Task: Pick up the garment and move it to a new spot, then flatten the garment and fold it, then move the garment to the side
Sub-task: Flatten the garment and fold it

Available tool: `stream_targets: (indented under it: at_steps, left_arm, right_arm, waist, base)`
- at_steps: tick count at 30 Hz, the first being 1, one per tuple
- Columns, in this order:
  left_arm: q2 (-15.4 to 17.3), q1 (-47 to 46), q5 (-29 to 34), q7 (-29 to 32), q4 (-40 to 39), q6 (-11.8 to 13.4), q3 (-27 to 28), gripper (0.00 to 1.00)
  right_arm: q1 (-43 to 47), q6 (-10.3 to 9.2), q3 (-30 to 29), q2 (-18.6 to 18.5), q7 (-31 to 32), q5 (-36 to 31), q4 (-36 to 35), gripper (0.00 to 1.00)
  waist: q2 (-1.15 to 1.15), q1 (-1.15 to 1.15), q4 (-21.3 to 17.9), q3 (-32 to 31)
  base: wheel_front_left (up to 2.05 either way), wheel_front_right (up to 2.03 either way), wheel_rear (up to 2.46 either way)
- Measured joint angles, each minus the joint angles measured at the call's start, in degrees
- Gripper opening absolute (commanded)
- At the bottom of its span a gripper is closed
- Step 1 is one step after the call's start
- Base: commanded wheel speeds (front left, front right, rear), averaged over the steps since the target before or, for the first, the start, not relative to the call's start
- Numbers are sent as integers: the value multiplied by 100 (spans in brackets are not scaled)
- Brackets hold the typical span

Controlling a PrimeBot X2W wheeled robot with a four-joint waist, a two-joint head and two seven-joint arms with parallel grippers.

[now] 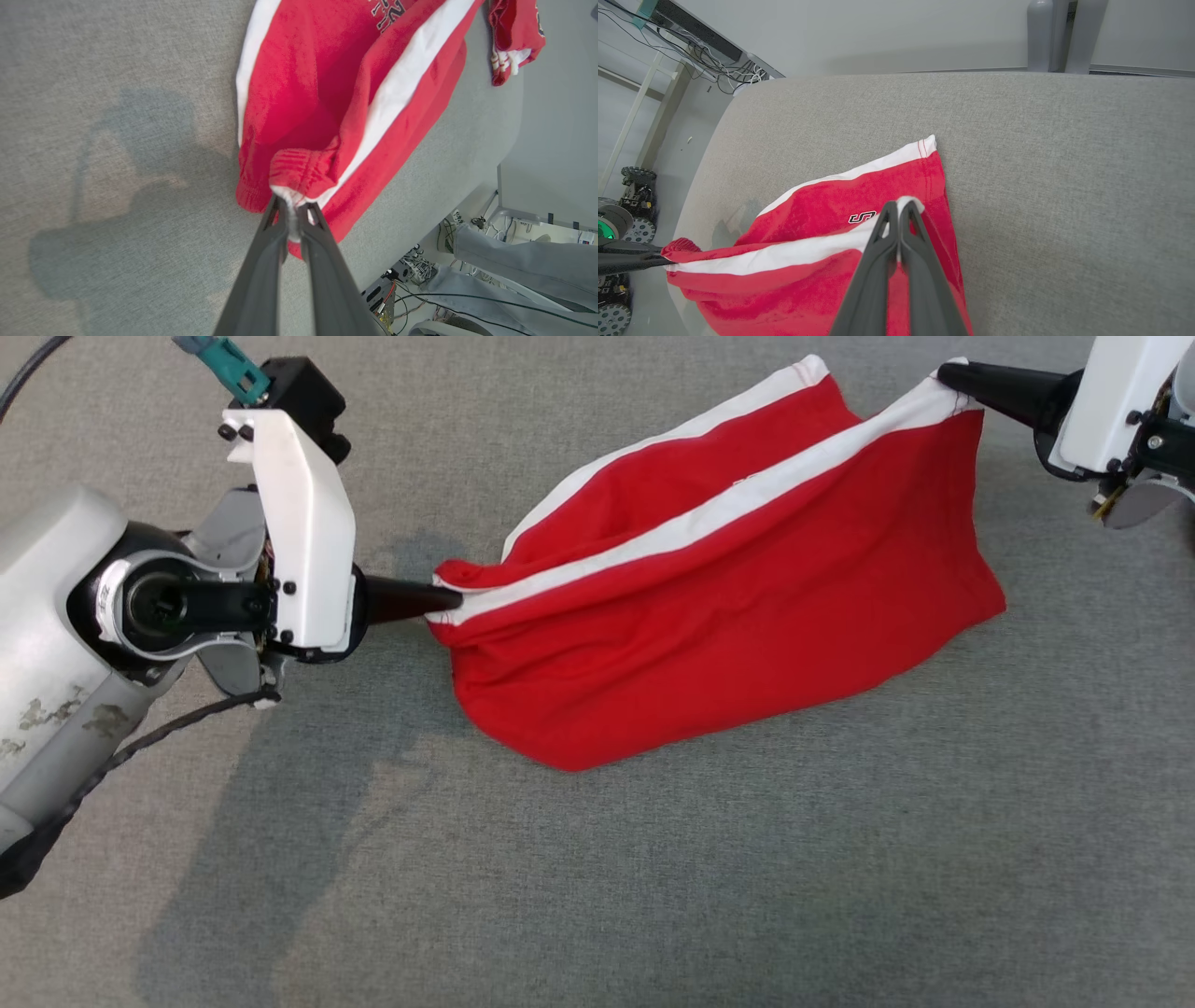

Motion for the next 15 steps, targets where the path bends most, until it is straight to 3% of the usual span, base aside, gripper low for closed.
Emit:
stream_targets:
  at_steps: [15]
  left_arm:
    - [-441, -512, 34, -121, 894, -152, 234, 0]
  right_arm:
    - [-691, 0, 113, 512, 76, -400, 1249, 0]
  waist:
    - [0, 0, 459, 648]
  base:
    - [0, 0, 0]
